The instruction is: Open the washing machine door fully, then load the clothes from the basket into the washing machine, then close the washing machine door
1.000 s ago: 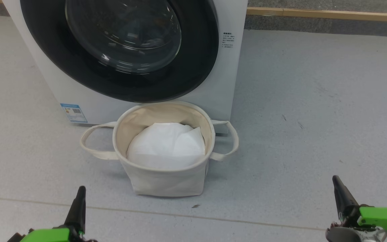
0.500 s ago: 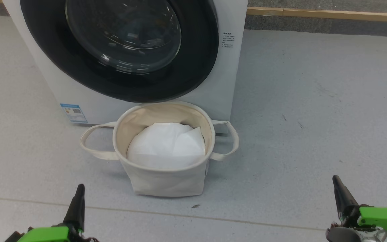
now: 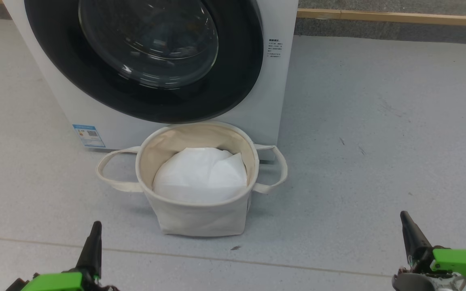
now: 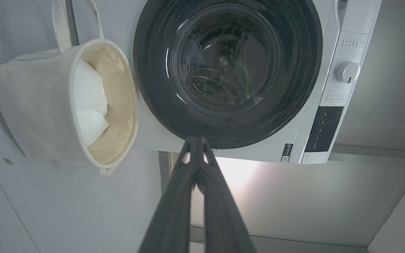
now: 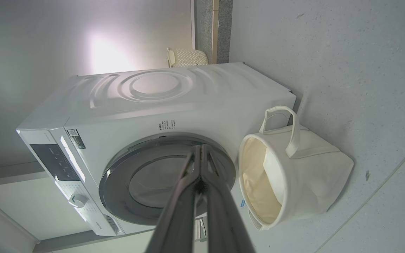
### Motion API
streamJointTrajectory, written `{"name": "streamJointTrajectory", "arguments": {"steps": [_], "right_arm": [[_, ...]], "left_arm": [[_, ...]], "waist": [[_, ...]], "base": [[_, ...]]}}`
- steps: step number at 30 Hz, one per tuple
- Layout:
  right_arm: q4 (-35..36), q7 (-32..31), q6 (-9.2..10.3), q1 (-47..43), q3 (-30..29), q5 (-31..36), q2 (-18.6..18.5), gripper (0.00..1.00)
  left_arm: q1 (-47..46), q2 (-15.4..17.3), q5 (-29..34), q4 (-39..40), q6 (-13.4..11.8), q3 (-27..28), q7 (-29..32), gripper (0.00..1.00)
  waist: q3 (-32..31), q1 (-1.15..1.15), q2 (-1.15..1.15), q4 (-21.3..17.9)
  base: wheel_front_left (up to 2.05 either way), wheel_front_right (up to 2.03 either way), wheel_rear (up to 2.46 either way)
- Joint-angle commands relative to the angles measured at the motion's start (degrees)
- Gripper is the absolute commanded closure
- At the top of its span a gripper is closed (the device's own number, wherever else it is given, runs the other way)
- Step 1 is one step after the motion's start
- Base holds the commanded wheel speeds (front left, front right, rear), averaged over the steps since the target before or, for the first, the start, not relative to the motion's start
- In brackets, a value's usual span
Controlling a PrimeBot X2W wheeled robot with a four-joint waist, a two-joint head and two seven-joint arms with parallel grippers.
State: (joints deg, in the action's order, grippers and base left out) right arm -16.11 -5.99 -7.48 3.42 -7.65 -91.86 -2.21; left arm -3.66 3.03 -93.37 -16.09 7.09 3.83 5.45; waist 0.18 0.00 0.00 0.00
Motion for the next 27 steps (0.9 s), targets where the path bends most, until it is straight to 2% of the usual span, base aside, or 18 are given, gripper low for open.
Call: {"name": "streamJointTrajectory", "arguments": {"steps": [1,27], "right_arm": [[2.09,-0.48,-0.01,2.76,1.14,-0.31,-0.66,1.0],[2.09,-0.48,-0.01,2.76,1.15,-0.32,-0.66,1.0]], "left_arm": [[-2.47,0.36,0.64,2.07,0.4,2.01,0.49,1.0],[-2.49,0.21,0.83,2.06,0.4,2.23,0.67,1.0]], "waist": [[0.0,0.0,0.0,0.0],[0.0,0.0,0.0,0.0]], "base": [[0.0,0.0,0.0],[0.0,0.0,0.0]]}}
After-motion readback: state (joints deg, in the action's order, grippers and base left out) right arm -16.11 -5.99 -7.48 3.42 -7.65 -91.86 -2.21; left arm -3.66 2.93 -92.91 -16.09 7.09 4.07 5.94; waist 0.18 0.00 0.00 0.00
